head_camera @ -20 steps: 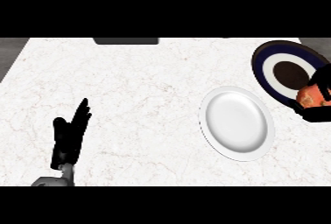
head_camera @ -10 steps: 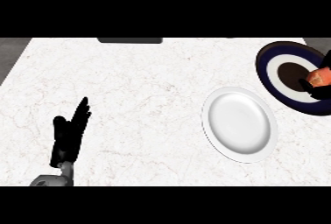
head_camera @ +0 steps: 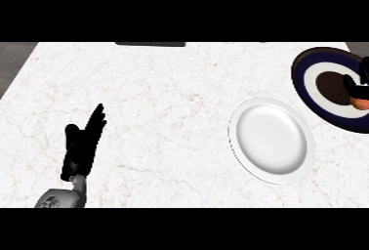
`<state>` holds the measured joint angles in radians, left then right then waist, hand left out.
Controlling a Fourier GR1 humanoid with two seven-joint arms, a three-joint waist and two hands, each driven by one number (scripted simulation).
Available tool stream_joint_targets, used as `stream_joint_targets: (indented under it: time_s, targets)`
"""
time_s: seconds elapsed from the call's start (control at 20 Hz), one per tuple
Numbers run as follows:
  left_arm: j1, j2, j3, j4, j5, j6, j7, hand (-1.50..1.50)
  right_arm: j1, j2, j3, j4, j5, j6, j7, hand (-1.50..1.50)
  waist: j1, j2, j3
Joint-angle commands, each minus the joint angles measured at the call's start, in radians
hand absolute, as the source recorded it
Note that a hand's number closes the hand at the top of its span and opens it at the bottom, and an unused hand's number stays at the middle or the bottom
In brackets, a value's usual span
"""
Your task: Pick the squash from the plate and place it in the plate
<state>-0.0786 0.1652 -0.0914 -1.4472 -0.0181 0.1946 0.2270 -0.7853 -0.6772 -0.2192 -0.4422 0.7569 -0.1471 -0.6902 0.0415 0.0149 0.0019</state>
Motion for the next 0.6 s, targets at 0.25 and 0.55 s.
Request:
stream_joint_targets:
  time_s: [0.25, 0.55]
  targets:
    - [0.028, -0.007, -0.009, -0.014, 0.001, -0.018, -0.015, 0.00, -0.076, -0.061, 0.073, 0.238, 0.112, 0.122, -0.020, -1.50, 0.023, 0.008, 0.002]
    - [-0.007, -0.034, -0.011, 0.015, -0.015, 0.007, -0.020, 0.00, -0.089, -0.058, 0.032, 0.259, 0.061, 0.191, -0.244, -1.50, 0.016, 0.011, 0.003]
